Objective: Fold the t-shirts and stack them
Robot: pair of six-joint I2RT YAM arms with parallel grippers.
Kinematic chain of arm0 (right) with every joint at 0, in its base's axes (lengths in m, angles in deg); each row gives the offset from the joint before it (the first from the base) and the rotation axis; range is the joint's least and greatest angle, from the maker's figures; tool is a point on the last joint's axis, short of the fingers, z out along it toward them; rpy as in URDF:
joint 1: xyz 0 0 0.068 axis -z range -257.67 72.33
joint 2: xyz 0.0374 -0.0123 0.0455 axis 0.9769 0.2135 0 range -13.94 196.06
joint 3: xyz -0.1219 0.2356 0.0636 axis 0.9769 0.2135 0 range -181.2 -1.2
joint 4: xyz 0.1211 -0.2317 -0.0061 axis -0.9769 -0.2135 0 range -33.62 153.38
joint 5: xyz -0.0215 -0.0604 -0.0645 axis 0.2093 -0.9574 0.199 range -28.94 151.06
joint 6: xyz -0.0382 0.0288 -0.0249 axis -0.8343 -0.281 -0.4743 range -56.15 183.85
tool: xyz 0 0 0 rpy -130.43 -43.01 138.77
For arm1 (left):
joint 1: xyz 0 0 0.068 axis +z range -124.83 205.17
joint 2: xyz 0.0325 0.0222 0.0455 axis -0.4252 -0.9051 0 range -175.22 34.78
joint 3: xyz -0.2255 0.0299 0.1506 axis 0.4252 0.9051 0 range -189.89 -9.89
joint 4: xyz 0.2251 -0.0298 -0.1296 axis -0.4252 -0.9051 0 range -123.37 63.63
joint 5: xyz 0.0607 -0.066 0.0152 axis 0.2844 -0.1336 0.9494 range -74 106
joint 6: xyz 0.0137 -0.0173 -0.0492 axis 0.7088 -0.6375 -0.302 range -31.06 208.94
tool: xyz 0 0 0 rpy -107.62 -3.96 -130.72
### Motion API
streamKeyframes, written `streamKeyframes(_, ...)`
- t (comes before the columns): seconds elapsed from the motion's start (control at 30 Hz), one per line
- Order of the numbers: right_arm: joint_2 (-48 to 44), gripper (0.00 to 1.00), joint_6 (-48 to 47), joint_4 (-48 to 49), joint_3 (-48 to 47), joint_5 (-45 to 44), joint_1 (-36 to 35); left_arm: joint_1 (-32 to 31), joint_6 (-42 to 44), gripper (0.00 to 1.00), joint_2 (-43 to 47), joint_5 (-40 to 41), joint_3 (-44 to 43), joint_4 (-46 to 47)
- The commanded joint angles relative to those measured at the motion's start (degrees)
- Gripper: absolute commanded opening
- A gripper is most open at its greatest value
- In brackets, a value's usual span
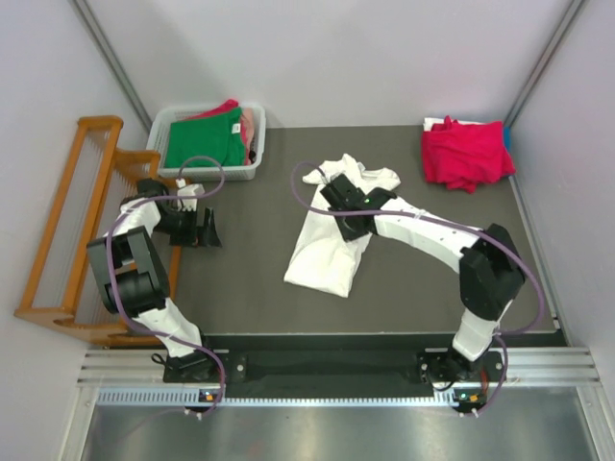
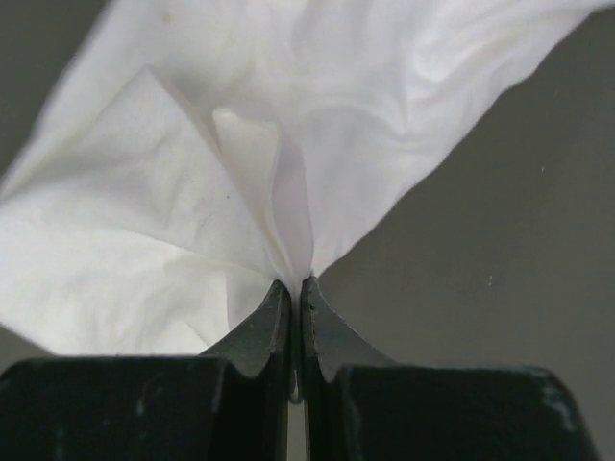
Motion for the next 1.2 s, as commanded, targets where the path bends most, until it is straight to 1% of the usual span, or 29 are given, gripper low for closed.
streamKeyframes(0.0, 3.80, 0.00, 1.50, 1.57, 6.44, 0.63, 2.07, -0.33, 0.01, 0.98, 0.70, -1.19, 0.08, 0.66)
streamKeyframes(0.1, 6.97, 0.00, 1.59, 2.01, 7.15, 2.56, 2.95, -0.33, 0.36, 0.98, 1.05, -1.10, -0.71, -0.13)
streamKeyframes(0.13, 7.58, 0.06, 1.68, 2.01, 6.89, 2.74, 3.30, -0.42, 0.36, 0.98, 1.14, -1.19, -1.06, -0.40)
streamKeyframes(0.17, 8.55, 0.14, 1.59, 1.92, 6.63, 2.57, 3.39, -0.33, 0.45, 0.98, 1.40, -1.37, -1.24, -0.75)
streamKeyframes(0.2, 8.90, 0.29, 1.59, 1.75, 5.75, 2.48, 3.65, -0.33, 0.54, 0.98, 1.66, -1.45, -1.41, -0.93)
streamKeyframes(0.23, 9.17, 0.38, 1.68, 1.48, 5.31, 2.30, 4.09, -0.42, 0.63, 0.98, 1.75, -1.63, -1.41, -1.10)
streamKeyframes(0.27, 9.35, 0.43, 1.59, 1.13, 4.70, 2.04, 4.36, -0.42, 0.63, 0.98, 1.93, -1.81, -1.50, -1.45)
streamKeyframes(0.37, 9.08, 0.66, 0.63, -0.97, 1.45, -0.50, 4.80, -0.42, 0.89, 0.98, 2.19, -1.98, -1.59, -1.54)
streamKeyframes(0.4, 9.00, 0.83, 0.28, -1.68, -0.91, -3.21, 4.89, -0.42, 0.98, 0.98, 2.11, -1.90, -1.59, -1.72)
streamKeyframes(0.43, 8.91, 0.88, -0.51, -2.29, -2.15, -4.97, 4.97, -0.59, 0.98, 0.98, 2.02, -2.07, -1.76, -1.81)
streamKeyframes(0.5, 8.73, 0.91, -1.48, -4.23, -6.01, -9.01, 4.97, -0.68, 0.98, 0.98, 1.93, -2.25, -1.68, -1.89)
streamKeyframes(0.57, 7.24, 0.92, -1.66, -4.76, -7.96, -10.09, 4.97, -0.85, 0.89, 0.98, 2.02, -2.33, -1.59, -1.98)
streamKeyframes(0.63, 4.88, 0.92, -1.48, -4.32, -7.44, -9.39, 4.71, -1.12, 0.89, 0.98, 2.37, -2.25, -1.59, -2.16)
streamKeyframes(0.73, 2.24, 0.92, -1.05, -4.49, -4.28, -9.65, 3.66, -1.21, 1.15, 0.98, 2.72, -2.33, -1.59, -2.60)
streamKeyframes(0.77, 1.36, 0.92, -0.78, -4.58, -1.66, -9.82, 3.13, -1.21, 1.24, 0.98, 2.81, -2.25, -1.50, -2.60)
streamKeyframes(0.87, -3.82, 0.92, 0.18, -3.97, 3.79, -9.91, -1.51, -1.29, 1.24, 0.98, 3.07, -2.07, -1.33, -2.77)
streamKeyframes(0.9, -4.79, 0.92, 1.06, -4.49, 4.51, -9.91, -5.36, -1.29, 1.33, 0.98, 2.98, -1.98, -1.24, -2.69)
streamKeyframes(0.93, -6.11, 0.92, 1.59, -5.80, 5.21, -10.18, -7.75, -1.29, 1.24, 0.98, 2.81, -1.72, -1.32, -2.69)
streamKeyframes(0.97, -6.56, 0.92, 2.20, -6.34, 6.26, -10.35, -10.03, -1.29, 1.07, 0.98, 2.63, -1.72, -1.50, -2.60)
streamKeyframes(1.0, -6.65, 0.92, 3.43, -7.12, 6.71, -10.53, -14.14, -1.47, 0.89, 0.98, 2.37, -1.72, -1.59, -2.51)
streamKeyframes(1.1, -6.65, 0.92, 6.15, -8.36, 8.11, -9.66, -19.61, -2.00, -0.07, 0.98, 2.02, -2.07, -1.85, -2.33)
streamKeyframes(1.17, -6.39, 0.91, 7.21, -7.84, 8.90, -8.43, -21.56, -2.52, -0.51, 0.98, 2.02, -1.90, -1.68, -2.07)
